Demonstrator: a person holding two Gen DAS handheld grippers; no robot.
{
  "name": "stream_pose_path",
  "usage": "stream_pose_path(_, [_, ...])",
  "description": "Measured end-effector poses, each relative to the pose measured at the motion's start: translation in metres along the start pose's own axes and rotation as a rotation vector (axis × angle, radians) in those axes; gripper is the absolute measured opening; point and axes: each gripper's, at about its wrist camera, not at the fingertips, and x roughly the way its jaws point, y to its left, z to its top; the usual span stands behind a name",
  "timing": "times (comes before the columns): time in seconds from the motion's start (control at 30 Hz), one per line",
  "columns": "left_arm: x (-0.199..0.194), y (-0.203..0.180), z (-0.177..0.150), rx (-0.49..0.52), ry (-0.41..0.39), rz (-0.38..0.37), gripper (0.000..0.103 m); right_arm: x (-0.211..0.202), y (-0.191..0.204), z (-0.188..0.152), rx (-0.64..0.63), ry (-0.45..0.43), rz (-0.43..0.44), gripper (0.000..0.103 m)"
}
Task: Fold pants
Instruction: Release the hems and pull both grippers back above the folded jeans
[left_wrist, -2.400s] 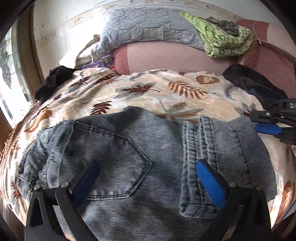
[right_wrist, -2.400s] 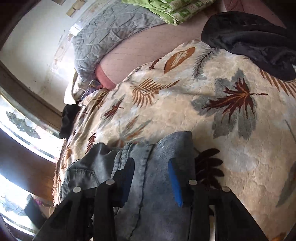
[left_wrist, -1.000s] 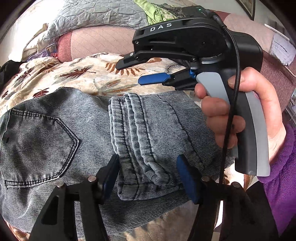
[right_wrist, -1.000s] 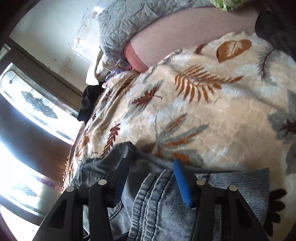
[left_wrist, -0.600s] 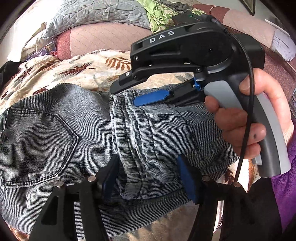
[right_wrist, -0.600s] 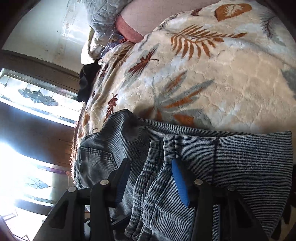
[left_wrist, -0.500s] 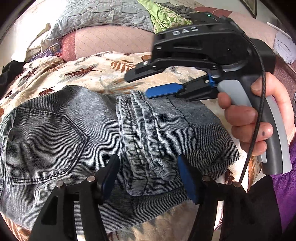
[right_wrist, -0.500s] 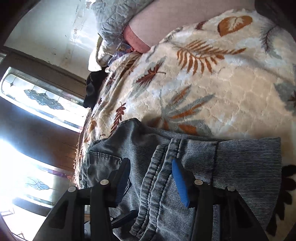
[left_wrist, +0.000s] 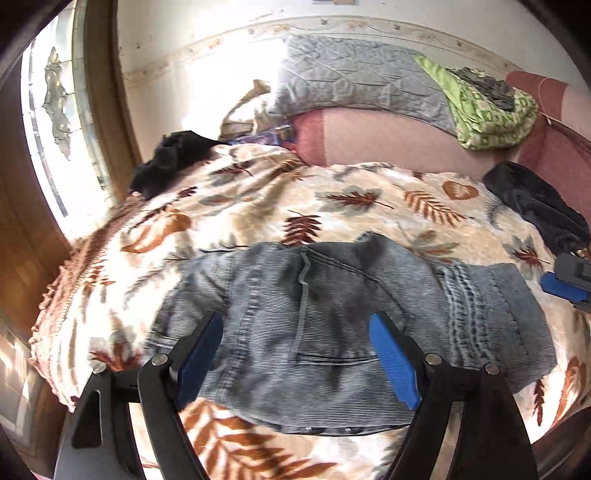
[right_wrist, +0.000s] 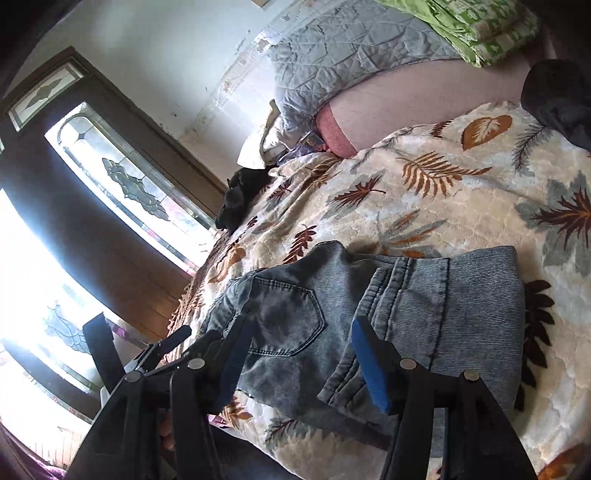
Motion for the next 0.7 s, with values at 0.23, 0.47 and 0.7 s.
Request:
stream_pose_path(0.23, [-0.029, 0.041, 0.0, -0.049, -0.024, 0.099, 0.083, 0.0, 0.029, -0.022, -0.03, 0.034, 0.024, 0.06])
stream_pose_path(0.47, [-0.041, 0.055, -0.003, -0.071, -0.028, 0.137, 0.083, 0.005, 0.061, -0.032, -0.102, 0.054, 0.047, 0.06])
stream_pose_path(0.7, [-0.039, 0.065, -0.005, -0.099, -0.024, 0.142, 0.083, 0.009, 0.086, -0.039, -0.176, 0.061, 0.038, 0.06])
